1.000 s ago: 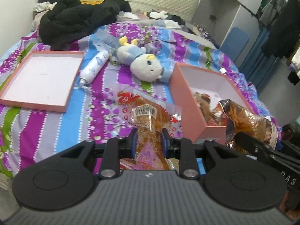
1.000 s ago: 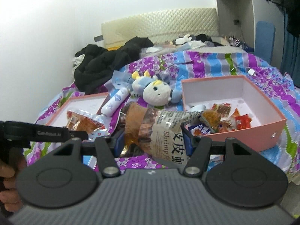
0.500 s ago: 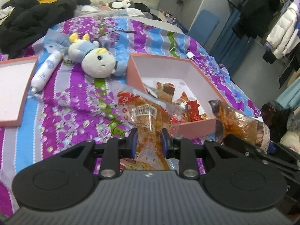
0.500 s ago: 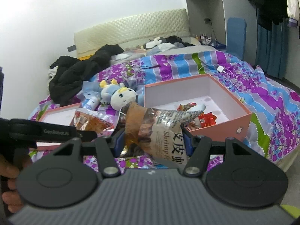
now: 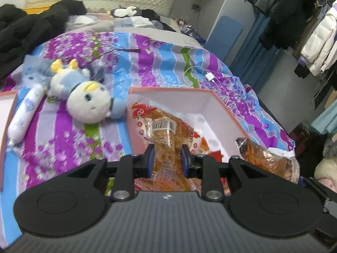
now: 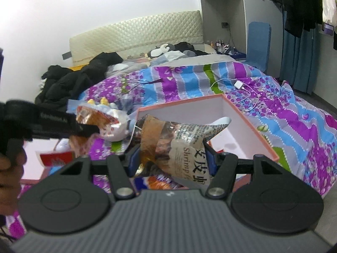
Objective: Organize snacks
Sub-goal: 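Lift and carry both held packets over the pink box, then drop both packets into the pink box by opening both tools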
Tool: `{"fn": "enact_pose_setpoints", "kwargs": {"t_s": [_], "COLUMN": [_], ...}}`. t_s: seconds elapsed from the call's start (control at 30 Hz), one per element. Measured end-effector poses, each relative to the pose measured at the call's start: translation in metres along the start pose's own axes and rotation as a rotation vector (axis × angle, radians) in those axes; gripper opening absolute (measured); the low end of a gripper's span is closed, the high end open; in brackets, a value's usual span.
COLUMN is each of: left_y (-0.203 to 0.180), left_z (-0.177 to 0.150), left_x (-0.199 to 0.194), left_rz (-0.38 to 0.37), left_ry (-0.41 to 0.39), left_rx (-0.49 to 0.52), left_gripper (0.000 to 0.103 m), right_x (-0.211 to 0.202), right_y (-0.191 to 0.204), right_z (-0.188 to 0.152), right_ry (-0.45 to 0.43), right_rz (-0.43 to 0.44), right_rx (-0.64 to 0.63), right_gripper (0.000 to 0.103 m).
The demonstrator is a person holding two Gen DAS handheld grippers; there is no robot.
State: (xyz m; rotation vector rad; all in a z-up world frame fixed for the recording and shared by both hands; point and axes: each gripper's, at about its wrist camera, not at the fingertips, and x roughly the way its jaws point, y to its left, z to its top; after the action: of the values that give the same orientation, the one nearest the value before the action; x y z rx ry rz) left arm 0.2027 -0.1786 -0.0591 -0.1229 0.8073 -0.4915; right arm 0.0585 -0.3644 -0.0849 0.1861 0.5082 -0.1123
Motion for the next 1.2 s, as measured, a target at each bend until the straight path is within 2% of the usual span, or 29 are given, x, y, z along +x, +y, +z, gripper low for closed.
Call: {"fn": "enact_pose_setpoints", "kwargs": {"t_s": [0.17, 0.37, 0.63, 0.73, 0.77, 0.8, 0.83, 0.87, 0.9, 1.2], "left_y": [-0.014, -0.025, -0.012, -0.008, -0.007, -0.006, -0.006, -0.007, -0.007, -0.012], "left_z": [0.029, 0.045, 0.064, 0.064, 0.063, 0.062, 0.062, 0.062, 0.063, 0.070], "left_x": [0.047, 0.116, 0.180, 0.192, 0.191, 0.190, 0.188, 0.184, 0.178, 0.093], "left_rz": [-0.020, -0.039, -0.050, -0.045, -0.041, -0.036, -0.030, -0.023, -0.017, -0.015], "left_ry": [0.006, 0.081, 0.134, 0.153, 0.148, 0.142, 0.136, 0.122, 0.107, 0.005], "left_rx": [0.044, 0.093, 0.074, 0.068, 0.068, 0.067, 0.072, 0.081, 0.089, 0.106], "left_gripper": [0.030, 0.030, 0.030, 0.037, 0.041, 0.054, 0.060, 0.066, 0.067, 0.070], "right_x": [0.040, 0.100, 0.162, 0.175, 0.177, 0.178, 0.177, 0.175, 0.173, 0.118], "right_y": [-0.018, -0.041, -0.068, -0.071, -0.072, -0.072, -0.072, -0.071, -0.070, -0.052], "right_z": [0.014, 0.020, 0.018, 0.014, 0.013, 0.012, 0.012, 0.011, 0.012, 0.028], "right_ry": [0.003, 0.072, 0.152, 0.187, 0.198, 0.204, 0.206, 0.205, 0.201, 0.126], "right_rz": [-0.017, -0.032, -0.044, -0.050, -0.053, -0.053, -0.050, -0.047, -0.046, -0.055], "right_rx": [0.007, 0.016, 0.068, 0.083, 0.089, 0.093, 0.097, 0.099, 0.098, 0.083], "right_gripper": [0.062, 0.063, 0.064, 0.066, 0.067, 0.069, 0.073, 0.083, 0.086, 0.086]}}
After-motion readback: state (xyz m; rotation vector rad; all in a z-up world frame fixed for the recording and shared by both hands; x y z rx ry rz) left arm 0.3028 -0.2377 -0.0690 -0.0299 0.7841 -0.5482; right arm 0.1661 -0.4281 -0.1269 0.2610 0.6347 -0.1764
